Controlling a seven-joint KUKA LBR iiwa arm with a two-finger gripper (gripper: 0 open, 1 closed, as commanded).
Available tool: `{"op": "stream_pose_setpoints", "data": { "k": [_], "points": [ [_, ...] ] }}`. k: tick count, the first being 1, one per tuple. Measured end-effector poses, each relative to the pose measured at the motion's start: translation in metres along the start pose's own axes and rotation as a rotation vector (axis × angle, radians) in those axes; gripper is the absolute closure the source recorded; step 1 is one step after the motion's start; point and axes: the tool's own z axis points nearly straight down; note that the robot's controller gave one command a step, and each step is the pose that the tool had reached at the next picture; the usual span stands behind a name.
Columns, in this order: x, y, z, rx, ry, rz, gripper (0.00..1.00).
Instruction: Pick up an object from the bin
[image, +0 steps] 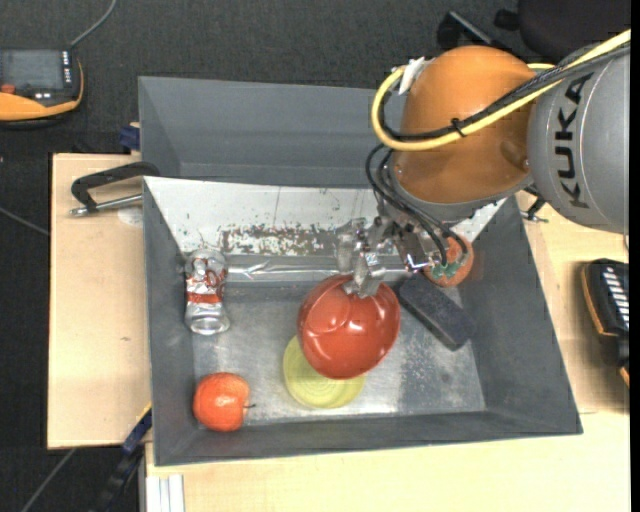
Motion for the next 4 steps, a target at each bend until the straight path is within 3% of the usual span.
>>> {"op": "stream_pose_setpoints", "data": {
  "k": [1, 2, 3, 4],
  "points": [
    [0.002, 0.000, 0.004, -0.001, 0.008, 0.000, 0.00],
    [0.052, 0.024, 0.131, -0.005, 0.009, -0.342, 0.00],
    [0.051, 0.024, 0.129, -0.004, 0.005, -0.340, 1.00],
    [0.052, 0.005, 0.181, -0.009, 0.000, -0.355, 1.00]
  ]
}}
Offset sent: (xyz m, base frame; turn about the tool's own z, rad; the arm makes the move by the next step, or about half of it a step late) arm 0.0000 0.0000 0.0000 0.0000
